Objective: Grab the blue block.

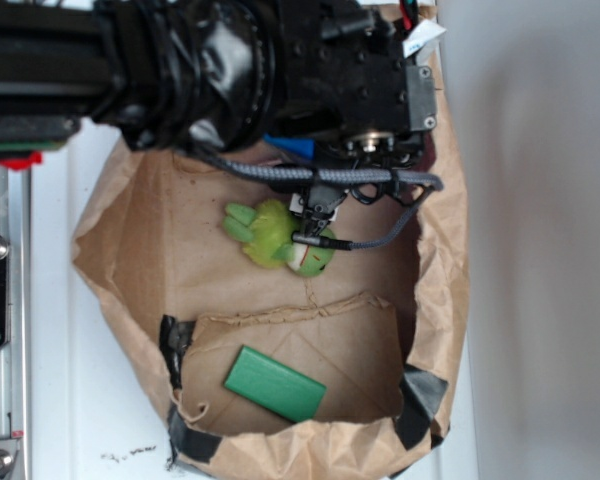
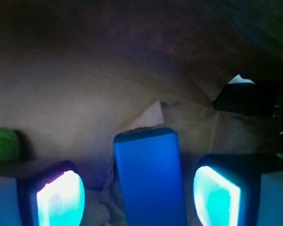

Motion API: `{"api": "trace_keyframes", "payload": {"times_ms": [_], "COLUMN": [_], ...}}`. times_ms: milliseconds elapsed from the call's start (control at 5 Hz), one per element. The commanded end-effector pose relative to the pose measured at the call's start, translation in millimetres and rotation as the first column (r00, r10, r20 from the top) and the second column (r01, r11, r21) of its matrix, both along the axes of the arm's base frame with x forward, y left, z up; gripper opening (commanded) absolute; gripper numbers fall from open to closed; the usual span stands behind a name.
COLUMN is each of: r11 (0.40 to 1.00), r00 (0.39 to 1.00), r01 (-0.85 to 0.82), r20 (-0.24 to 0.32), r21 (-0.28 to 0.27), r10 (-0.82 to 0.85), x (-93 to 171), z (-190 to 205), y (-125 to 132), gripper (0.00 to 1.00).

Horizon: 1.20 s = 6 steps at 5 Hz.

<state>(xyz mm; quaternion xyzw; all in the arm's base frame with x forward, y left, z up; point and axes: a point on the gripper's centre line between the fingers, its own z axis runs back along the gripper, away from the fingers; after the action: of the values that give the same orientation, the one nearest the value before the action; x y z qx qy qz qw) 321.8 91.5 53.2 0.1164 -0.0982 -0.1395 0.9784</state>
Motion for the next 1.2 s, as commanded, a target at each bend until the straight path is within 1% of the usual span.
{"api": "trace_keyframes", "payload": {"times_ms": [0, 400, 600, 800, 1000], "r11": [0.998, 0.998, 0.995, 0.994, 0.992], "r00": [0.995, 0.995, 0.999, 0.996, 0.994], "r01": [0.034, 0.034, 0.047, 0.083, 0.102], "r20": [0.088, 0.088, 0.020, -0.046, -0.057], "r21": [0.062, 0.062, 0.087, 0.071, 0.069], "r10": [-0.040, -0.040, -0.049, -0.080, -0.098], "x": [11, 11, 6, -4, -6], "z": [27, 27, 13, 5, 1], "y": [-4, -4, 7, 7, 5], "gripper": [1.00, 1.00, 1.00, 1.00, 1.00]}}
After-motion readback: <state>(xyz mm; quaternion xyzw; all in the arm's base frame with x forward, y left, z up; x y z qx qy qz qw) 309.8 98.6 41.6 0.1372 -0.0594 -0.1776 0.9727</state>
